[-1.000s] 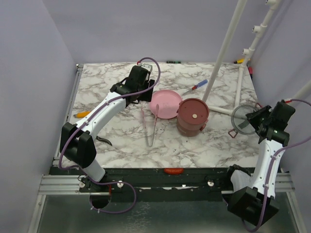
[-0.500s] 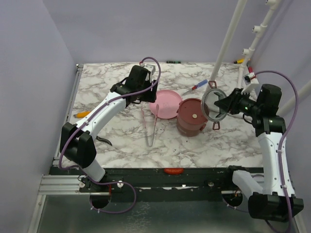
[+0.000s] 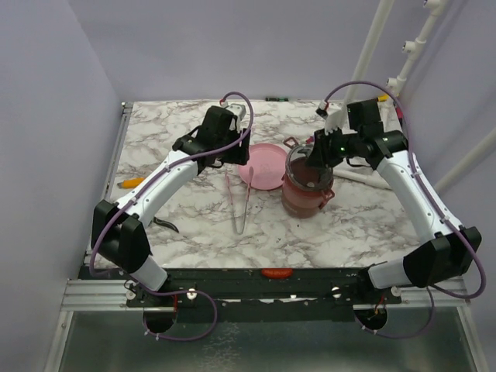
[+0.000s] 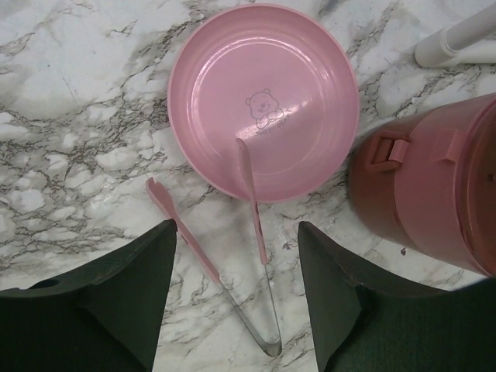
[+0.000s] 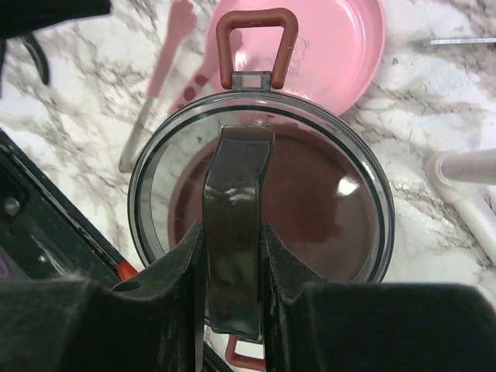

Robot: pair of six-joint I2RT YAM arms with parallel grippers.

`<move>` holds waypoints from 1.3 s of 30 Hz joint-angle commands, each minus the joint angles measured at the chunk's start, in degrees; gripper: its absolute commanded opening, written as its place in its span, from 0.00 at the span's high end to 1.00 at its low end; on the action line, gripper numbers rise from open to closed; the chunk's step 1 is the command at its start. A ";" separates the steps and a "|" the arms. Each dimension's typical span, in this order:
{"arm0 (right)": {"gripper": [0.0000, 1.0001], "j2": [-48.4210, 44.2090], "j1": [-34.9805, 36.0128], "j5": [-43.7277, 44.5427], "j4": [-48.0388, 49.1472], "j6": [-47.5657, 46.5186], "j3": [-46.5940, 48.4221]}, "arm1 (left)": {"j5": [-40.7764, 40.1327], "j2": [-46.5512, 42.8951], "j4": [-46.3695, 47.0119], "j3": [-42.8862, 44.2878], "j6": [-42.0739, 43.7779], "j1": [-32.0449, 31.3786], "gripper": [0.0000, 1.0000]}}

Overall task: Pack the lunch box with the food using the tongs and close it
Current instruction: Close the box lid on the packing box.

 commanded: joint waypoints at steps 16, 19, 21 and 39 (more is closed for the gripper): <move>0.99 10.75 7.64 14.92 -11.54 -3.67 7.16 | 0.39 -3.02 1.49 -2.73 0.30 0.49 0.35; 0.99 11.32 8.43 15.77 -12.08 -3.34 6.23 | 0.60 -2.87 1.79 -2.68 0.16 0.49 0.35; 1.00 11.50 8.71 16.26 -12.11 -2.86 5.61 | 1.00 -2.77 1.93 -2.53 0.10 0.48 0.35; 0.98 9.88 8.77 17.78 -17.00 0.02 8.02 | 3.43 -1.85 2.63 -1.61 -1.07 0.44 0.35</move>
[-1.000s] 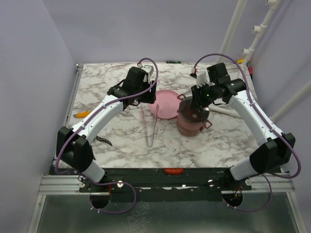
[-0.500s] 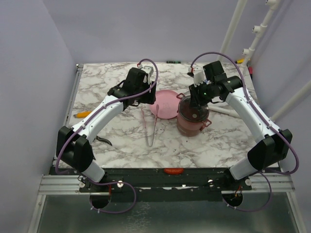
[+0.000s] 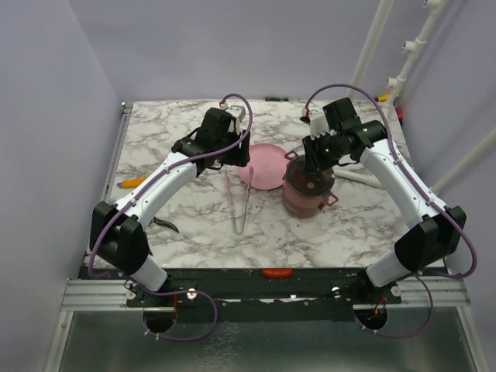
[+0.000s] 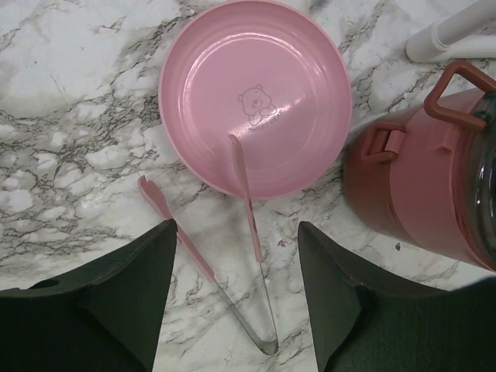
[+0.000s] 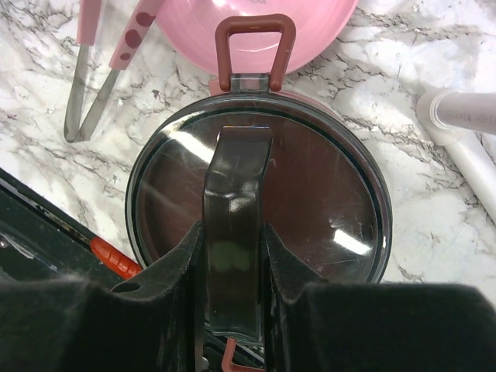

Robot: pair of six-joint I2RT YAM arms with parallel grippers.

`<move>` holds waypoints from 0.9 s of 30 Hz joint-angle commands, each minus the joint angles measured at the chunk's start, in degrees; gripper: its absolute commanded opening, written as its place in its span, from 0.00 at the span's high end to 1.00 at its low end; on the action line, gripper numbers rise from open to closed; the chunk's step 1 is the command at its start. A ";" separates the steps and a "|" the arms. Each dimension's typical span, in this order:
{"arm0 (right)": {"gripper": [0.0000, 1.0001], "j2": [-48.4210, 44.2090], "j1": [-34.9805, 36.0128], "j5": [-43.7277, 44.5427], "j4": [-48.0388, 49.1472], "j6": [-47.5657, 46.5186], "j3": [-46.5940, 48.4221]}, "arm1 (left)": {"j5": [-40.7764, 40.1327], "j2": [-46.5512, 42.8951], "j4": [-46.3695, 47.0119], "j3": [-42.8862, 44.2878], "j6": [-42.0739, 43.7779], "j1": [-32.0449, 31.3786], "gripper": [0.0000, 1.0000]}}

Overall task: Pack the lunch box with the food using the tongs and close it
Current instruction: Close the box lid on the packing box.

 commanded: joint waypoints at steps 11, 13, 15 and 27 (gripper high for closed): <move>0.84 0.27 0.66 6.36 -2.19 -0.81 -2.17 | 2.48 -0.73 1.62 0.03 -1.66 0.18 0.35; 0.70 0.61 0.66 7.23 -1.61 -0.88 -2.35 | 2.83 -0.75 1.65 0.14 -1.84 0.21 0.35; 0.59 0.23 0.66 7.00 -1.59 -0.98 -2.15 | 2.89 -0.88 1.74 0.28 -1.94 0.22 0.35; 0.00 -11.51 0.65 9.66 3.26 4.95 -3.22 | 4.76 0.13 2.79 3.19 -3.82 0.22 0.35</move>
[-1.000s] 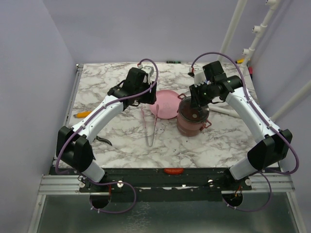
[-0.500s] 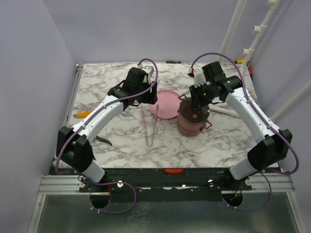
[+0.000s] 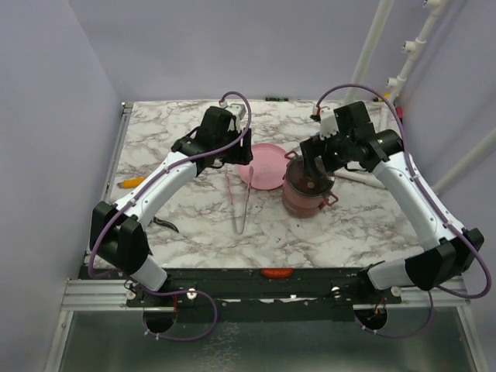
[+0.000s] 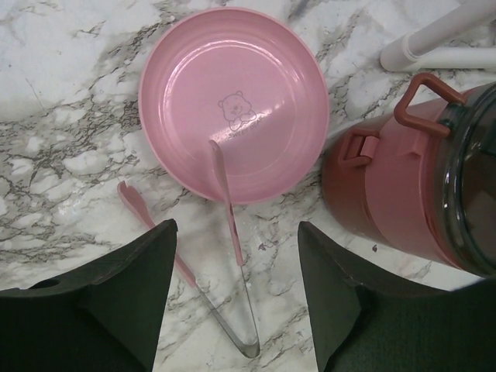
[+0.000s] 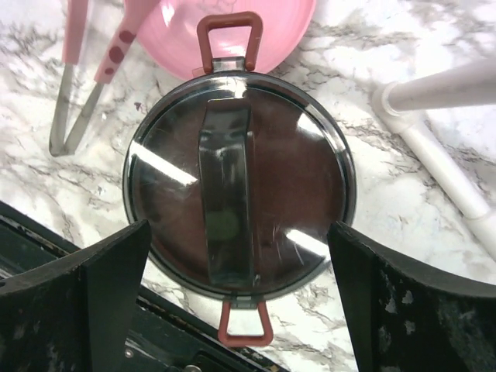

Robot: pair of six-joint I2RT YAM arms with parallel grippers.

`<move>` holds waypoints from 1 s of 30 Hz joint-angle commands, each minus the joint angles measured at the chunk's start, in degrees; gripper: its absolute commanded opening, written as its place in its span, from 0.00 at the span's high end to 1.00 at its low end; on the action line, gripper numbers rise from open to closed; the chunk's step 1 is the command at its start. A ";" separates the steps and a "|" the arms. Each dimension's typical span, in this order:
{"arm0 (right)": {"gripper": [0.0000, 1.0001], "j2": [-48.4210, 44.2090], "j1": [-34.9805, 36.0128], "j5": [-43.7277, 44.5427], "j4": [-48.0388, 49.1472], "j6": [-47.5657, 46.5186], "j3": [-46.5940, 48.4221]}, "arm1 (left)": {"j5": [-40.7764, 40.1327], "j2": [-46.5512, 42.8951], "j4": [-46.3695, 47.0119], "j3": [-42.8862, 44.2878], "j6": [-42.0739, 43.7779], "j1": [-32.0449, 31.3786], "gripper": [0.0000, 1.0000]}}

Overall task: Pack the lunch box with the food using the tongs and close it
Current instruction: Close the box lid on the packing box, then close the fastener on the packing box.

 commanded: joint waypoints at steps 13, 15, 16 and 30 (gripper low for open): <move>0.01 -27.54 0.22 13.30 -5.65 25.61 -17.53 | 3.24 4.50 7.82 6.65 -6.43 -9.52 0.35; 0.08 -28.39 0.22 13.48 -5.23 27.13 -19.69 | 3.46 6.06 8.02 7.94 -6.56 -11.11 0.36; 0.12 -28.53 0.22 13.74 -4.92 27.86 -20.41 | 3.44 6.93 8.08 8.62 -6.66 -11.82 0.36; 0.14 -25.35 0.22 7.30 0.34 24.60 -25.88 | 0.89 9.17 8.01 7.53 -8.89 -14.37 0.40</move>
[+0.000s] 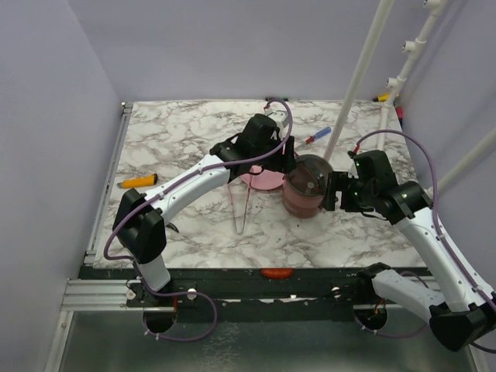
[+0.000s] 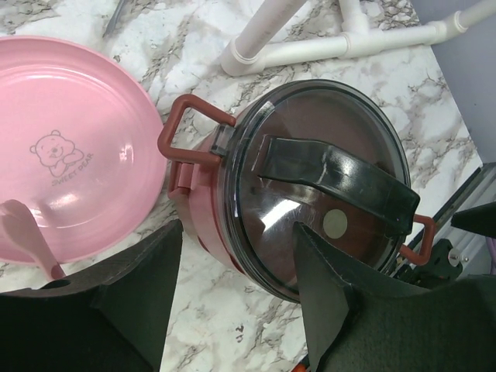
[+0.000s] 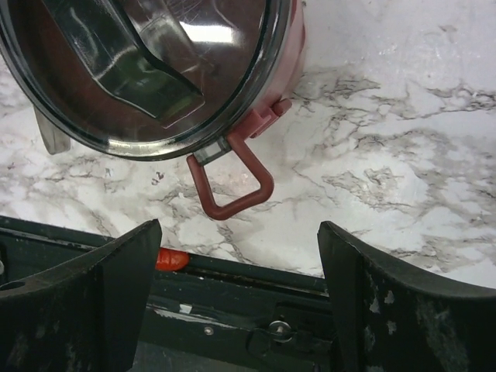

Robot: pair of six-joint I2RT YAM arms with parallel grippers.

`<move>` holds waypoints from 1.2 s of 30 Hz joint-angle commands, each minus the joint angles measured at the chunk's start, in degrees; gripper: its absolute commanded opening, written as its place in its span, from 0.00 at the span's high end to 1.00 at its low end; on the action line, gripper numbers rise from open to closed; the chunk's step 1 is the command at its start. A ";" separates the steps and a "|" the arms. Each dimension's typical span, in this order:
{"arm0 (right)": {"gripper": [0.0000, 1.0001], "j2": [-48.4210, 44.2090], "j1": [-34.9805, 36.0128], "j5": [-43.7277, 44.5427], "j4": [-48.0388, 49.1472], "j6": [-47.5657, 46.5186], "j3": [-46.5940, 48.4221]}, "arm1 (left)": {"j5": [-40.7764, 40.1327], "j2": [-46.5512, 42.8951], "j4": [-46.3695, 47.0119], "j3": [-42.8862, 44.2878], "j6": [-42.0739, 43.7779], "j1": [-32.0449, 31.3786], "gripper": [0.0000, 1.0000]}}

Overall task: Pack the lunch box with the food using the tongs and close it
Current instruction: Close the fastener on the packing box.

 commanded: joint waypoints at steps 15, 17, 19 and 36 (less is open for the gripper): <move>0.17 4.60 0.21 8.06 1.00 2.01 -1.33 | -1.24 -0.16 0.89 -0.02 -0.58 -0.14 0.40; 0.17 4.54 0.22 8.76 0.80 2.37 -1.21 | -1.32 -0.40 0.91 -0.06 -0.56 -0.16 0.40; 0.17 4.38 0.20 9.56 0.60 2.77 -1.14 | -1.44 -0.74 0.82 -0.27 -0.54 -0.20 0.40; 0.18 2.59 0.21 14.47 -6.40 5.67 5.30 | -2.78 -1.06 0.88 -1.11 -0.90 -0.30 0.41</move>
